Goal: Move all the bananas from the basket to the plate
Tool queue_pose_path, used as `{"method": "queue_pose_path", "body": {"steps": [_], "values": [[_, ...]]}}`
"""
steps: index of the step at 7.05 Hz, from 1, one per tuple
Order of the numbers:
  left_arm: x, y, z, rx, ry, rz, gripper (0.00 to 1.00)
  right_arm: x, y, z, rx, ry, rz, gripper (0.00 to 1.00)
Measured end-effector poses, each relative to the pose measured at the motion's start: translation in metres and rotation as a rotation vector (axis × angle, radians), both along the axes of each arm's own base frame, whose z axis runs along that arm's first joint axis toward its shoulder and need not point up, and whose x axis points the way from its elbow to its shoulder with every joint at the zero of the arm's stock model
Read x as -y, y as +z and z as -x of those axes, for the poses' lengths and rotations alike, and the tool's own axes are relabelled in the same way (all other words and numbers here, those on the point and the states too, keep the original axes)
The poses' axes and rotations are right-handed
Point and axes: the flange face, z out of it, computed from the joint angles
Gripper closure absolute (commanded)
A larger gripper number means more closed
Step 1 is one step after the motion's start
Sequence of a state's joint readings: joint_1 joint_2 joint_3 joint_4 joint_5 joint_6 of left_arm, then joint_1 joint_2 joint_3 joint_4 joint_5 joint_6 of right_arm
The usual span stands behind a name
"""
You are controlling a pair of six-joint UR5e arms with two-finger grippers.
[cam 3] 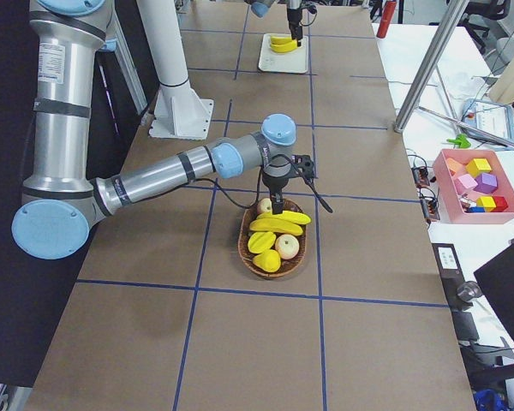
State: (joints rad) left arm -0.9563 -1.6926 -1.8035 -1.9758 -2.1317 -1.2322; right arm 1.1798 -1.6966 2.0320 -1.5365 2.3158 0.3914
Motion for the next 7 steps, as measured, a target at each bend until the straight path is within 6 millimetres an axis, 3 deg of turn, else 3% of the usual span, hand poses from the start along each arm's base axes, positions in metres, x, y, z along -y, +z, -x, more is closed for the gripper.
{"method": "queue_pose_path", "body": {"steps": [2,7], "values": [[0.000,-0.008,-0.009,-0.010,0.001,0.002,0.00,-0.006,0.024,0.027,-0.024,-0.041,0.055,0.00],[0.002,-0.015,-0.014,-0.018,0.004,-0.006,0.00,-0.006,0.051,0.053,-0.088,-0.093,0.069,0.00]]}}
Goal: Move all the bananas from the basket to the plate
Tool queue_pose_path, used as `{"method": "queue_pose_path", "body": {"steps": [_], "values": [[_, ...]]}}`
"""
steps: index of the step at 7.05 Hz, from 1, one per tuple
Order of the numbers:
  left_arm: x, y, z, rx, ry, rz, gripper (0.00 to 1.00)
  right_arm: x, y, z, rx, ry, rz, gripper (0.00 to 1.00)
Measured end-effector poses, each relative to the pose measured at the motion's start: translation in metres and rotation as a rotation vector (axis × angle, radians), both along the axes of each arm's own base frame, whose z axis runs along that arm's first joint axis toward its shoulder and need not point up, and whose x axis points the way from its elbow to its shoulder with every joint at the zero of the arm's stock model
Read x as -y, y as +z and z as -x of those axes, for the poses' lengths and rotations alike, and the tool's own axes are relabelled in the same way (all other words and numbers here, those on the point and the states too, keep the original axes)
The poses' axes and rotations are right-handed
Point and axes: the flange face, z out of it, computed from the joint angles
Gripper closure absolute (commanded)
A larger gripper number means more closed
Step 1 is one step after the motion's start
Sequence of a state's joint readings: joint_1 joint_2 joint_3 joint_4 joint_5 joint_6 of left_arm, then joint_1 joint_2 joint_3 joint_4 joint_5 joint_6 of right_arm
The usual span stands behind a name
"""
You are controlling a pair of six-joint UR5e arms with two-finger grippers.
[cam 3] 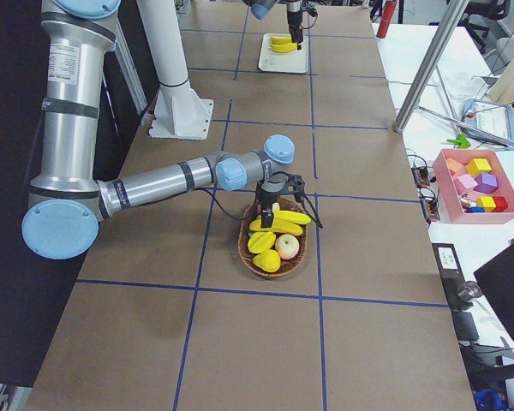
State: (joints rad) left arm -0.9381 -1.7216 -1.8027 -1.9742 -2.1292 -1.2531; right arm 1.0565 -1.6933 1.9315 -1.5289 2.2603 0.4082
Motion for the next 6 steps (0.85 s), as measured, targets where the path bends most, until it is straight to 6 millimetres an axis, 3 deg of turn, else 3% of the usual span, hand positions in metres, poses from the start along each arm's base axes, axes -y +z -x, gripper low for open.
{"method": "queue_pose_path", "body": {"steps": [3,5,6], "values": [[0.0012,-0.0044,-0.0013,-0.004,-0.001,-0.006,0.00,0.0095,0.0102,0.0103,-0.007,-0.022,0.004,0.03],[0.0015,-0.0053,-0.0015,-0.005,-0.001,-0.007,0.00,0.0100,0.0117,0.0119,-0.008,-0.026,0.006,0.09],[0.0015,-0.0054,-0.0016,-0.005,-0.001,-0.007,0.00,0.0102,0.0146,0.0128,-0.010,-0.027,0.011,0.17]]}}
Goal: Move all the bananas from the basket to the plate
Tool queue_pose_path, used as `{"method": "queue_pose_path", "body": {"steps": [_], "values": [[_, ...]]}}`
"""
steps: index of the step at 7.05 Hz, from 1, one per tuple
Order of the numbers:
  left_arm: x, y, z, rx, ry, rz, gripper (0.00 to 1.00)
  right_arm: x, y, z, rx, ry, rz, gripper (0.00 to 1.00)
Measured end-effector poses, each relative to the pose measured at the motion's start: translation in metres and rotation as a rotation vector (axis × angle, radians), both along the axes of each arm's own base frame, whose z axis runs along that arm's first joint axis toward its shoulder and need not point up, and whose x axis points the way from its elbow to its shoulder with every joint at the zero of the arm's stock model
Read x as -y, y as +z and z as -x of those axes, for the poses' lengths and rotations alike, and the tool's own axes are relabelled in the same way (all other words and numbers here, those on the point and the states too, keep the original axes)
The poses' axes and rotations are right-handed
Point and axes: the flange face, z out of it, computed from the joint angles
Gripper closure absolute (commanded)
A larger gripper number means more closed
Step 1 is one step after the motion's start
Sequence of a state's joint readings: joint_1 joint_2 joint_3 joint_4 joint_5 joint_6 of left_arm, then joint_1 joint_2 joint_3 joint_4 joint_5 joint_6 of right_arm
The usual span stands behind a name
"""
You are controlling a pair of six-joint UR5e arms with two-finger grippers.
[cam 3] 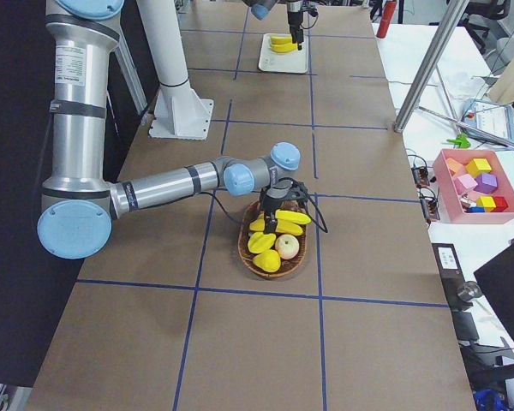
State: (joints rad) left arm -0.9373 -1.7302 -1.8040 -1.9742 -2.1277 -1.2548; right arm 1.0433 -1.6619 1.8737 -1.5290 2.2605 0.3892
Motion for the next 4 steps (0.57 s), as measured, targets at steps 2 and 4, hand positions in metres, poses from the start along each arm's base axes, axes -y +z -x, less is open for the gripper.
{"method": "queue_pose_path", "body": {"steps": [2,4], "values": [[-0.0001,-0.0005,0.0001,-0.001,0.000,-0.001,0.00,0.0006,0.0043,0.0006,-0.003,-0.002,0.007,0.44],[-0.0002,-0.0007,0.0001,-0.001,0.000,-0.001,0.00,0.0004,0.0050,0.0006,-0.003,-0.003,0.008,0.80]]}}
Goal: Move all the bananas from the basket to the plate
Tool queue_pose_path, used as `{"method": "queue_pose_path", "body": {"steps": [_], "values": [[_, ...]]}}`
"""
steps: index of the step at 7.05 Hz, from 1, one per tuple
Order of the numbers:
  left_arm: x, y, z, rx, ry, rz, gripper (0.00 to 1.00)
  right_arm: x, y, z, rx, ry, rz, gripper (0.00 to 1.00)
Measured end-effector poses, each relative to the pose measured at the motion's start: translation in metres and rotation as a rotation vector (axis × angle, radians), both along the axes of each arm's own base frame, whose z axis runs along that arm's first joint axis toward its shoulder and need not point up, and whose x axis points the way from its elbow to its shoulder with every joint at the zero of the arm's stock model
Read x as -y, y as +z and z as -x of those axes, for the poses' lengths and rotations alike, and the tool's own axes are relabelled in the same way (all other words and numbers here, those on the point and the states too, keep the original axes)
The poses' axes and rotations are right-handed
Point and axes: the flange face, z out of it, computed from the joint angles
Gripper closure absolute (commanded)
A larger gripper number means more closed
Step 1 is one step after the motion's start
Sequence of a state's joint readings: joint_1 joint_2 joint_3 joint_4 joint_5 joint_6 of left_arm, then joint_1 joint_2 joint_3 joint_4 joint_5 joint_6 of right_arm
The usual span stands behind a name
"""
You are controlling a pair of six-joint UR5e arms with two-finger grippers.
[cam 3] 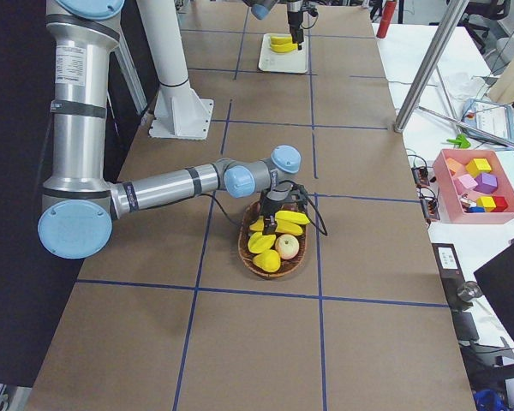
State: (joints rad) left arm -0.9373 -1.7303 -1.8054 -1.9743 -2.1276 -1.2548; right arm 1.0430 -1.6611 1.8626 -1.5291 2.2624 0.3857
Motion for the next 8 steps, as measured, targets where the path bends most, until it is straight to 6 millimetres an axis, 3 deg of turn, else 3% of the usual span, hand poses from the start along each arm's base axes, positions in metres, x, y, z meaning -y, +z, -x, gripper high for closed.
{"method": "queue_pose_path", "body": {"steps": [1,4,5,8], "values": [[0.000,0.000,0.000,0.000,0.000,0.000,0.00,0.000,-0.001,0.000,0.001,0.000,-0.001,0.96],[0.000,0.000,0.000,0.000,0.000,0.000,0.00,0.000,-0.014,-0.005,0.019,0.007,-0.022,1.00],[0.000,-0.001,0.000,-0.001,0.000,-0.001,0.00,0.002,-0.026,-0.018,0.031,0.033,-0.039,1.00],[-0.001,-0.006,0.002,-0.009,-0.001,-0.008,0.00,0.007,-0.072,-0.100,0.053,0.207,-0.122,1.00]]}}
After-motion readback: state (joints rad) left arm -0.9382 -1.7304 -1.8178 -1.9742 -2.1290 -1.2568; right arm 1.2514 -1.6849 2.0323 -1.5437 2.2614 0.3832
